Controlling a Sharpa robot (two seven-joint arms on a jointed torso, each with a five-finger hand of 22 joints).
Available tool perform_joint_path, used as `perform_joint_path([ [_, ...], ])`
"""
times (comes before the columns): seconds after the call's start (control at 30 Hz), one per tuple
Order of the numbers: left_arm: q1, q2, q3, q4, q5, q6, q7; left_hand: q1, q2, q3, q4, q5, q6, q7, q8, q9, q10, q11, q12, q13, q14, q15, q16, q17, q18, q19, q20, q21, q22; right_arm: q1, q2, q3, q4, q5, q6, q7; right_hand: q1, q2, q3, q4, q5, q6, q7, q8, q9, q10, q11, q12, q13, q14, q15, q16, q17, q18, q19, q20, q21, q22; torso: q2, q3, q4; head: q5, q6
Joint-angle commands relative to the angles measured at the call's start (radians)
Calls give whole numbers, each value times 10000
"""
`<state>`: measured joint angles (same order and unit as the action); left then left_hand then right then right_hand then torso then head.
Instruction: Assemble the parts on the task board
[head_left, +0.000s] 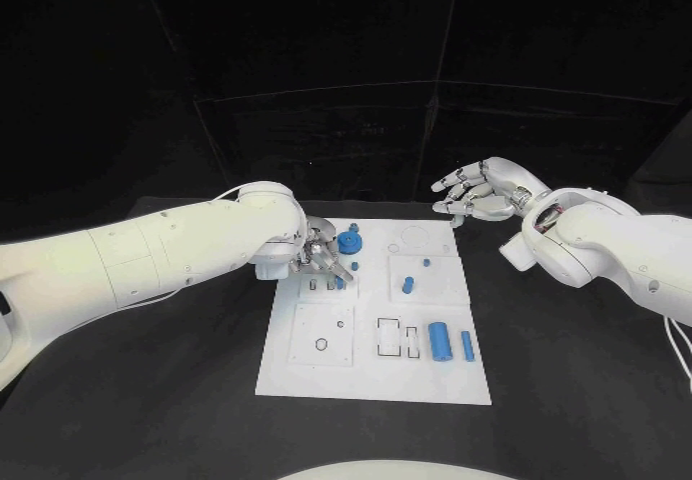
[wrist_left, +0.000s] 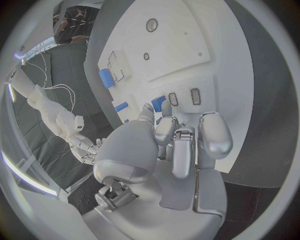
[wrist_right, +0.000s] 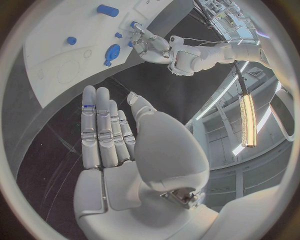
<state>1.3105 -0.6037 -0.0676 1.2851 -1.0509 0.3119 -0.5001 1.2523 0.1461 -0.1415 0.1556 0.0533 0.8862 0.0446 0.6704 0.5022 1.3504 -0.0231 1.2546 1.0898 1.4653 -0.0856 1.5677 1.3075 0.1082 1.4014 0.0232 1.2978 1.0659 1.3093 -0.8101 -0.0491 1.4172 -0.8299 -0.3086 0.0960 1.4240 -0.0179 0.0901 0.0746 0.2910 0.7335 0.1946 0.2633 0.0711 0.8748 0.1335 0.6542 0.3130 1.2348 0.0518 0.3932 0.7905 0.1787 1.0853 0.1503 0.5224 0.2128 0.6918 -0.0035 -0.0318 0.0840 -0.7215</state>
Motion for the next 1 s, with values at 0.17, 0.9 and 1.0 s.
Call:
perform_joint_path([
  [0.17, 18, 7, -3, 15, -175, 143, -22, 79, -43, -2, -80, 0, -76, 34, 64, 14, -80, -18, -45, 7, 1055, -6, 31, 2633, -122, -59, 1, -1, 3, 27, 17, 10, -35, -12, 56, 88, -19, -97, 12, -12, 51, -69, 225, 41, -16, -80, 3, 52, -23, 80, 1, -60, -38, 21, 50, 7, -53, -21, -1, 1, 2, -16, -27],
  [0.9, 16, -113, -4, 188, -57, 36, -11, 444, -527, 4305, -1859, 777, -370, 140, -359, -154, -233, -48, -291, -128, 1055, 37, 31, 2633, -113, -114, 6, -32, 14, 26, 90, 9, -112, -12, 147, 96, -35, -96, 7, -2, 70, -83, 233, 46, -19, -104, 12, 65, -45, 87, 9, -106, -83, 19, 39, 15, -74, -30, -2, -1, 14, 50, -82],
  [1.0, 16, -147, -5, 215, 9, 25, -9, -34, -863, 5340, -1971, 788, -375, 121, -303, -103, -218, 6, -308, -154, 1055, 73, 31, 2633, -95, -121, 12, -35, 19, 26, 95, 9, -118, -12, 162, 95, -35, -96, 7, -2, 70, -83, 233, 46, -19, -104, 12, 65, -45, 87, 9, -106, -83, 19, 39, 15, -74, -30, -1, -3, 8, 56, -81],
])
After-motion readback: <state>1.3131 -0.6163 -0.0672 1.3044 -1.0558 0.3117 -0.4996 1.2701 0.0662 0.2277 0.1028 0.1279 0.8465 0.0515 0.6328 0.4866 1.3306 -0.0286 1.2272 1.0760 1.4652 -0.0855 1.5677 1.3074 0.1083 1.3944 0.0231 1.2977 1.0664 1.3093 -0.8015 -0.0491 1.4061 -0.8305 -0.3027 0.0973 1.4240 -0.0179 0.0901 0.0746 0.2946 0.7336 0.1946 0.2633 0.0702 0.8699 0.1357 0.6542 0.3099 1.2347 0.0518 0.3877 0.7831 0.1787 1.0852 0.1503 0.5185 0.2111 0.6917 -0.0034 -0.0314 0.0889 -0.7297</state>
